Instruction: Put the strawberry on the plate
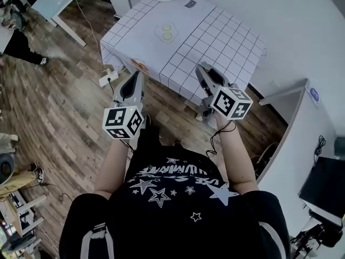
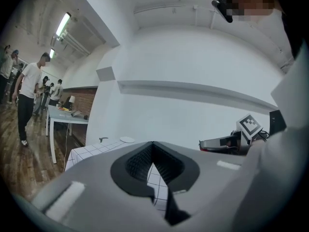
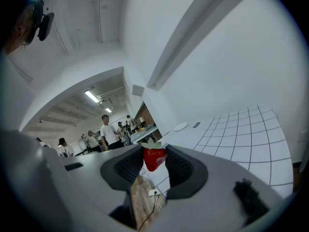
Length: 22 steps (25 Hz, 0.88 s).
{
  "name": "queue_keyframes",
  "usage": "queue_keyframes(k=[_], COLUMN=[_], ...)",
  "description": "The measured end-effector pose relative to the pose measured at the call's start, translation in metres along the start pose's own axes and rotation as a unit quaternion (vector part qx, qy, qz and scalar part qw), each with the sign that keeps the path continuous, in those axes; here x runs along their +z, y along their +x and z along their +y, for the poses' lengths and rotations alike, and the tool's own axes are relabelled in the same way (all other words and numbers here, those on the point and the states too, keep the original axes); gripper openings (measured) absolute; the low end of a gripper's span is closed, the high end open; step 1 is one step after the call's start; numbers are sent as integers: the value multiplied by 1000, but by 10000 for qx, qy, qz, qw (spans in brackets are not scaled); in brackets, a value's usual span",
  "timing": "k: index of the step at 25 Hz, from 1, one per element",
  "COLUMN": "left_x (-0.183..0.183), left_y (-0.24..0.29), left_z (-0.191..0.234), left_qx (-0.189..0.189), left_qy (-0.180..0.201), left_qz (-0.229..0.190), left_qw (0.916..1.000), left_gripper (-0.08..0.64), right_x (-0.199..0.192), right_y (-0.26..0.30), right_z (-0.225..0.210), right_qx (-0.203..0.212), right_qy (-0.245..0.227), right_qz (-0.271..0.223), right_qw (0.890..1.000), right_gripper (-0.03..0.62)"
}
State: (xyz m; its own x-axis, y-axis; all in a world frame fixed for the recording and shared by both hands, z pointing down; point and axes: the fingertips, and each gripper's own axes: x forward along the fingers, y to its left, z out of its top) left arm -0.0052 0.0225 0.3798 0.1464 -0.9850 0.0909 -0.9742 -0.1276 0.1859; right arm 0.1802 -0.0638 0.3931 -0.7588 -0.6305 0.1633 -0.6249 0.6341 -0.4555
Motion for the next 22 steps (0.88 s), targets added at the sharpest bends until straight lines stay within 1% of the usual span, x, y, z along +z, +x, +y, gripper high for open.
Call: queue_keyframes(k=[5,9,11,15,18,20,22], left_x=[14,28,33,37,39,42,44], left_y=[49,82,96,111,124,133,141], left_z=[48,88,109,145,174,187,195], left_qx=[-281,-494,-581,-790,-863,-954,-1043], left_qy=[-140,-48,-78,-147,-173,-219,-170], left_qz=[39,47,61,108,194,232,246], left_qw=[9995,9988,9983,9967,9959,9949,9941], left_gripper=[9,9,9,9,8,9,9], right_x=[18,30,34,33,31,29,28], right_y=[54,106,131,171,198,210,220], right_z=[-8,-3,2,12,17,20,22], right_qx=[-325,-479,-549,-703,-843,-926,-979], right_qy=[2,-17,-15,-85,-15,35,57], right_qz=[-65,-109,-123,-53,-60,-62,-62], right_qw=[9995,9988,9984,9975,9964,9957,9952], right_gripper=[147,147,147,147,147,147,147])
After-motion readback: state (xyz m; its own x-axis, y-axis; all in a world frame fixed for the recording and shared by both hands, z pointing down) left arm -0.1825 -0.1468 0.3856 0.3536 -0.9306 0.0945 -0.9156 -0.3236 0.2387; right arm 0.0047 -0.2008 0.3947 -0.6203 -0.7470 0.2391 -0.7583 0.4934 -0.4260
